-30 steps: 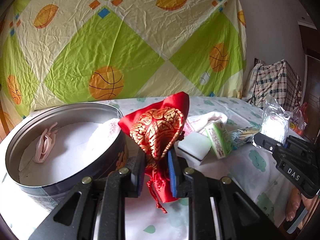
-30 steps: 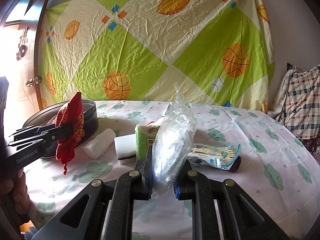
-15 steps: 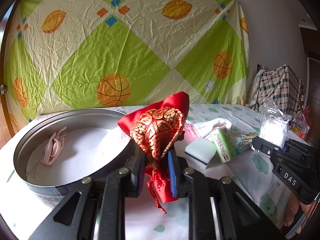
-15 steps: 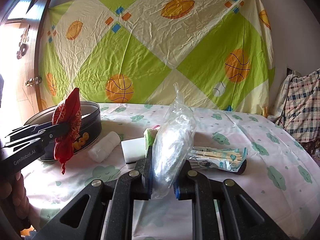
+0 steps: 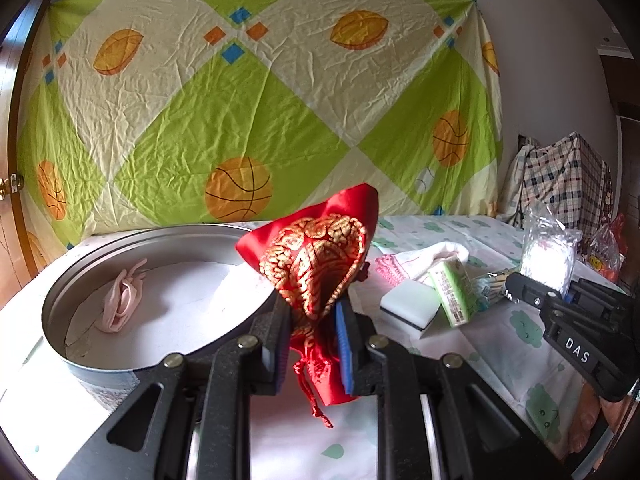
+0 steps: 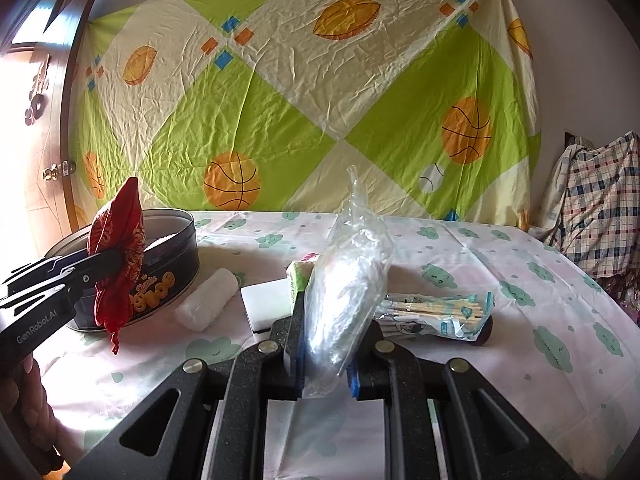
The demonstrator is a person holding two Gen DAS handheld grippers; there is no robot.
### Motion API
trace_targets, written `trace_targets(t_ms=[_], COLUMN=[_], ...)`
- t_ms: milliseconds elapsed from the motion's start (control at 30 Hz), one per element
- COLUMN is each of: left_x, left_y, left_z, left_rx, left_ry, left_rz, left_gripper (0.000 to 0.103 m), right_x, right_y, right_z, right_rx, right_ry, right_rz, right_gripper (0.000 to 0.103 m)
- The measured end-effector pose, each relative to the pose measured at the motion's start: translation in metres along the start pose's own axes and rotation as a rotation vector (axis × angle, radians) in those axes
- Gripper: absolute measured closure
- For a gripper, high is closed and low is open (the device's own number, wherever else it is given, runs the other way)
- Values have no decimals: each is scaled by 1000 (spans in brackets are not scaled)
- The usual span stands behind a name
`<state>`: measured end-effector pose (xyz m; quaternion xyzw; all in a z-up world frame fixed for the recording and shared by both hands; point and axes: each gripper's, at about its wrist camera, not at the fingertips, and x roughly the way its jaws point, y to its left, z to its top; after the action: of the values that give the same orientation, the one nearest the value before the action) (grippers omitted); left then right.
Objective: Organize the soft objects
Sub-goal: 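Lift the red pouch with the left gripper while the right gripper lifts the plastic bag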
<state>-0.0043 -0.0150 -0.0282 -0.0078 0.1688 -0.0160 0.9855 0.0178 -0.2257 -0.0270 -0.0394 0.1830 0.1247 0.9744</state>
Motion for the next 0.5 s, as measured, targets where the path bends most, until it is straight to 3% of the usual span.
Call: trace_targets(t_ms=[500], left_x=[-9], left_y=[17], left_z=[-3], left_rx=[-34], left_ry=[-23], left_rz=[46], left_gripper=[84], right_x=[1], right_y=[10], right_z=[1], right_rx=[-4], right_ry=[-2], right_rz=[3], right_gripper=[86])
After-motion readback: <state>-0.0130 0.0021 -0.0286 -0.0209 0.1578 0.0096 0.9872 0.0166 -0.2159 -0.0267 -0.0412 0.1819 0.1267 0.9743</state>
